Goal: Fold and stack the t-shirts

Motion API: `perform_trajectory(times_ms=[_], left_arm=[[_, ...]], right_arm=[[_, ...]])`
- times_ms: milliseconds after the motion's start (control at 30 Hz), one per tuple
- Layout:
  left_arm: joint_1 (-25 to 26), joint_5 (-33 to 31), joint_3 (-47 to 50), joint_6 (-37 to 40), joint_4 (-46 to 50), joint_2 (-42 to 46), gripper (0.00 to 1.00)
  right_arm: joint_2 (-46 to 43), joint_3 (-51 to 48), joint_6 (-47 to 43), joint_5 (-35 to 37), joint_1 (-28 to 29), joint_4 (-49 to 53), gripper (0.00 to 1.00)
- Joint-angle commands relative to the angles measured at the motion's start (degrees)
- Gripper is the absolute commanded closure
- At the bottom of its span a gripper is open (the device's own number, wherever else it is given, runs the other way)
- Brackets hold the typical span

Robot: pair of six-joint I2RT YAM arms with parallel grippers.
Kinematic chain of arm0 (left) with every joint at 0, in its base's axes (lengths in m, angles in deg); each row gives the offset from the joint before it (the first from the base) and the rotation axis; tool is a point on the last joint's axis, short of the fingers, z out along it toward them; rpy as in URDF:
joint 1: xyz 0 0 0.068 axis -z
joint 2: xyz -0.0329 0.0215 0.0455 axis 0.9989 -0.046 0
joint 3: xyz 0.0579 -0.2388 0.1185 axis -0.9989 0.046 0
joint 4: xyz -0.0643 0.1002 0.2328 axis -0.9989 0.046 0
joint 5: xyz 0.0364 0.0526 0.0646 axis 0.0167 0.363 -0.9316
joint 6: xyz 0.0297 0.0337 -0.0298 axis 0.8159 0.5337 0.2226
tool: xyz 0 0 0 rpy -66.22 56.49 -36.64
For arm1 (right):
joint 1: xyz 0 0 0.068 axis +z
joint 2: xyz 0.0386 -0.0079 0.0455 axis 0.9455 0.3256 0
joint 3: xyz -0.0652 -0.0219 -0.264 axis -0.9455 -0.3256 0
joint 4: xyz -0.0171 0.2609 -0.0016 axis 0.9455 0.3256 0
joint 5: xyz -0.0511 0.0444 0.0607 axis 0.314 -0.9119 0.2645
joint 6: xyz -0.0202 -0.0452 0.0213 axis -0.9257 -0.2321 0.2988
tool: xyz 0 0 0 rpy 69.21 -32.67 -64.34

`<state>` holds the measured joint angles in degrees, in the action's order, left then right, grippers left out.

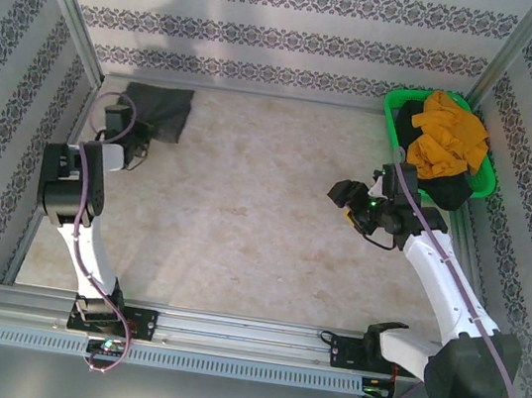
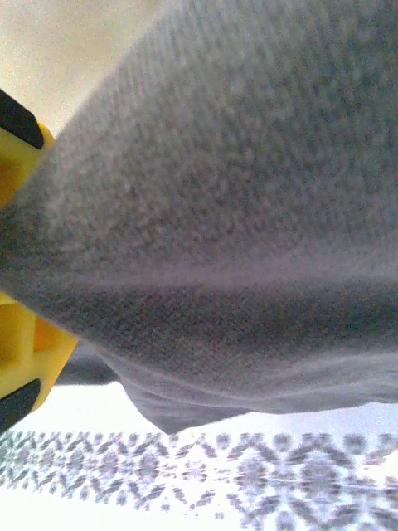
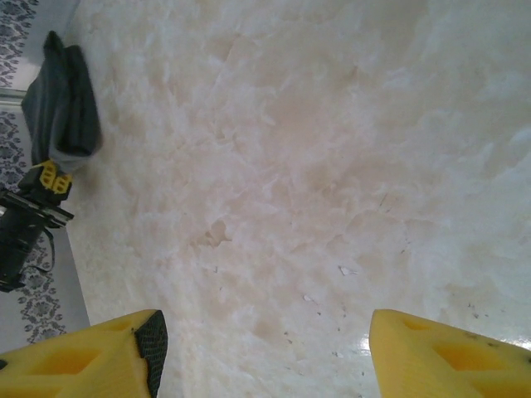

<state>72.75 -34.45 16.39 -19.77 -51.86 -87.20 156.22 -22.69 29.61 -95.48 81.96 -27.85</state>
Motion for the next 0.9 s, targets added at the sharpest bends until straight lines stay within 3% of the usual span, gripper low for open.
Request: perform_trajectory(times_ms=[0, 133, 233, 333, 367, 433, 533, 633, 733, 833, 867], left_arm=[[-3.0, 7.5, -3.2, 7.9, 1.8, -3.9, 1.00], [-4.1, 12.3, -7.9, 9.1, 1.6, -8.2, 1.00], [-4.4, 10.3, -6.2, 9.7, 1.9, -6.7, 0.99], [-4.5, 5.9, -1.6, 10.7, 2.7, -0.5, 0.40], [-4.4, 5.5, -0.2, 11.7, 3.1, 2.3, 0.02], [-4.0, 4.8, 2.7, 13.8, 4.6, 8.8, 0.00], [-2.9, 0.8, 6.8, 17.1, 10.3, 21.4, 0.00], [-0.4, -12.9, 9.5, 16.4, 22.3, 35.3, 0.00], [6.2, -26.4, 12.1, 16.0, 28.4, 45.7, 0.00], [15.2, -41.5, 6.4, 18.8, 43.7, 48.1, 0.00], [17.5, -43.9, 6.0, 22.4, 45.9, 48.9, 0.00]], right_arm=[[-0.6, 0.0, -0.8, -0.7, -0.6, -0.1, 0.34], [0.3, 0.7, -1.1, -0.7, -0.6, 0.0, 0.34], [1.0, 0.7, -1.2, -1.0, -0.6, -1.3, 0.33], [0.9, 0.7, -2.1, -0.8, -0.7, -3.5, 0.29], [0.5, 0.6, -2.4, -0.3, -0.6, -4.8, 0.26], [-1.1, 0.0, -2.5, 0.5, -0.7, -8.8, 0.03], [-3.0, -0.6, -1.8, 0.7, -1.0, -15.6, 0.02], [-2.7, 0.9, -1.6, -1.1, -2.1, -17.6, 0.02], [-4.8, 0.8, -1.7, -0.1, -2.3, -20.6, 0.02], [-5.6, 3.7, -4.6, 4.4, -2.8, -15.7, 0.02], [-5.7, 5.3, -6.4, 7.1, -2.9, -13.3, 0.02]])
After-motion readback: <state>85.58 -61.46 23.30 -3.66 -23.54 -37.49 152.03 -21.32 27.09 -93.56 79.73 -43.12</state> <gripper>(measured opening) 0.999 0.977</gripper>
